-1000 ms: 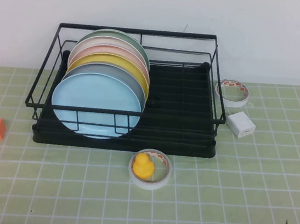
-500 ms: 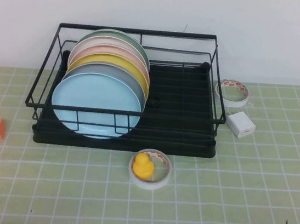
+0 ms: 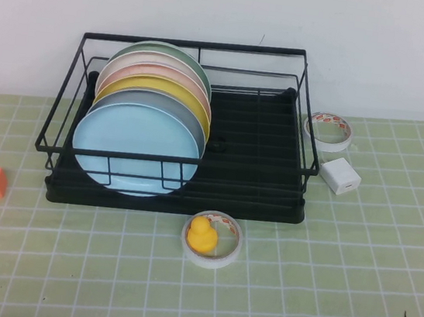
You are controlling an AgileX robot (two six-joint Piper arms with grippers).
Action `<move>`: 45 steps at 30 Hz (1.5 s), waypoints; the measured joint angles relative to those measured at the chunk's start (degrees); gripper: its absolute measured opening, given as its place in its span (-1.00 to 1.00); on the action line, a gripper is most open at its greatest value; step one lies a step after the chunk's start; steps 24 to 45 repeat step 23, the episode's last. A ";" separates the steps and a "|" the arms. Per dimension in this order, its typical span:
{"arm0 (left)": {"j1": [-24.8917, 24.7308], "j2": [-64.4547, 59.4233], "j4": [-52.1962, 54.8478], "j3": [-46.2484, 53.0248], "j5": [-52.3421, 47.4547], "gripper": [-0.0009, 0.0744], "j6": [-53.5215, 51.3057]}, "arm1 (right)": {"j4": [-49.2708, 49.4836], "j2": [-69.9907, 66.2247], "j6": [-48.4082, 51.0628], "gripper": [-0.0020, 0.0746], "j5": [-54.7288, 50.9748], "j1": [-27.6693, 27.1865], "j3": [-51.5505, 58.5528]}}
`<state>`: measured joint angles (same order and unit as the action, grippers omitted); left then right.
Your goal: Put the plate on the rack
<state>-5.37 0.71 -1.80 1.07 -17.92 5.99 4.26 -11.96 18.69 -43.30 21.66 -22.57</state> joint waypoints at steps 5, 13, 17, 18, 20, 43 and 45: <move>0.00 0.00 0.00 0.00 0.00 -0.98 0.00 | 0.00 -0.10 0.00 -0.95 0.00 -2.45 0.00; 0.00 0.00 0.00 0.00 -0.02 -0.98 0.00 | 0.12 -0.10 0.00 -0.95 0.00 -19.71 0.00; 0.00 0.00 0.00 0.00 -0.02 -0.98 0.19 | 0.12 0.50 0.00 -0.95 0.00 -24.23 0.00; 0.00 0.00 0.00 0.00 -0.12 -0.98 0.19 | 0.12 0.94 0.00 -0.95 0.00 -24.40 0.00; 0.00 0.00 0.00 0.00 -0.12 -0.98 0.19 | 0.12 2.05 0.00 -0.95 0.00 -24.40 0.00; 0.00 0.00 0.00 0.00 -0.12 -0.98 0.19 | 0.12 4.49 0.00 -0.95 0.00 -24.40 0.00; 0.00 0.00 0.00 0.00 -0.12 -0.98 0.19 | 0.12 4.49 0.00 -0.95 0.00 -24.40 0.00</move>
